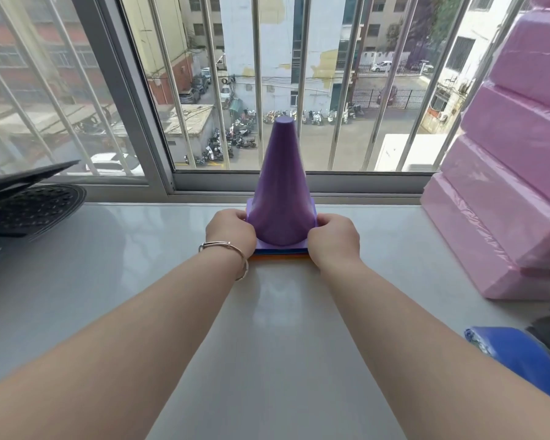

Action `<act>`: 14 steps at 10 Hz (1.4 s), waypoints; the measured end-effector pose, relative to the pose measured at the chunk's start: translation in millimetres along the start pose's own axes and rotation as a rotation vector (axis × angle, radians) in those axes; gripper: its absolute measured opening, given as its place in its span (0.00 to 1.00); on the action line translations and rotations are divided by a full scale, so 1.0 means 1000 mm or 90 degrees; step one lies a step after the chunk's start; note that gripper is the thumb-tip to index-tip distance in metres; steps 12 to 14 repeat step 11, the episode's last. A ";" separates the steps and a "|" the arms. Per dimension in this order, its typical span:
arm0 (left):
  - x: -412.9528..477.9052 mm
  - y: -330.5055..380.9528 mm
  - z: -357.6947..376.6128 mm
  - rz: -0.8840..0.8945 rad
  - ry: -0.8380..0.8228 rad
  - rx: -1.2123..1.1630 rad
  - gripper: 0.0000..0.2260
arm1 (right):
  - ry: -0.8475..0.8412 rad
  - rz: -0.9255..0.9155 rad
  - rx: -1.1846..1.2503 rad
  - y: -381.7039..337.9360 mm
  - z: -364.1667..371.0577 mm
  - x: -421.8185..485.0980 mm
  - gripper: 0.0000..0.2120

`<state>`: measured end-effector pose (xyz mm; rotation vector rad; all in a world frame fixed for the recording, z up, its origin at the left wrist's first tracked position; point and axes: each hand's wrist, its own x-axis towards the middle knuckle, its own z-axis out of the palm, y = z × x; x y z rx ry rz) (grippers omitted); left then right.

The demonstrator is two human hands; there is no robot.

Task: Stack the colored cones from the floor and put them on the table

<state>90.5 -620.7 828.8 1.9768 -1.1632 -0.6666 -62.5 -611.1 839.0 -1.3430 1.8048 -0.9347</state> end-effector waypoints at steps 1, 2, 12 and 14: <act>-0.004 0.001 -0.002 0.015 -0.011 0.028 0.13 | -0.014 -0.013 -0.033 -0.002 -0.004 -0.003 0.10; -0.009 0.001 -0.006 0.053 -0.020 0.056 0.12 | -0.021 -0.031 -0.064 -0.003 -0.006 -0.006 0.11; -0.072 -0.014 -0.044 0.358 0.114 0.539 0.22 | 0.161 -0.318 -0.539 0.004 -0.024 -0.090 0.24; -0.072 -0.014 -0.044 0.358 0.114 0.539 0.22 | 0.161 -0.318 -0.539 0.004 -0.024 -0.090 0.24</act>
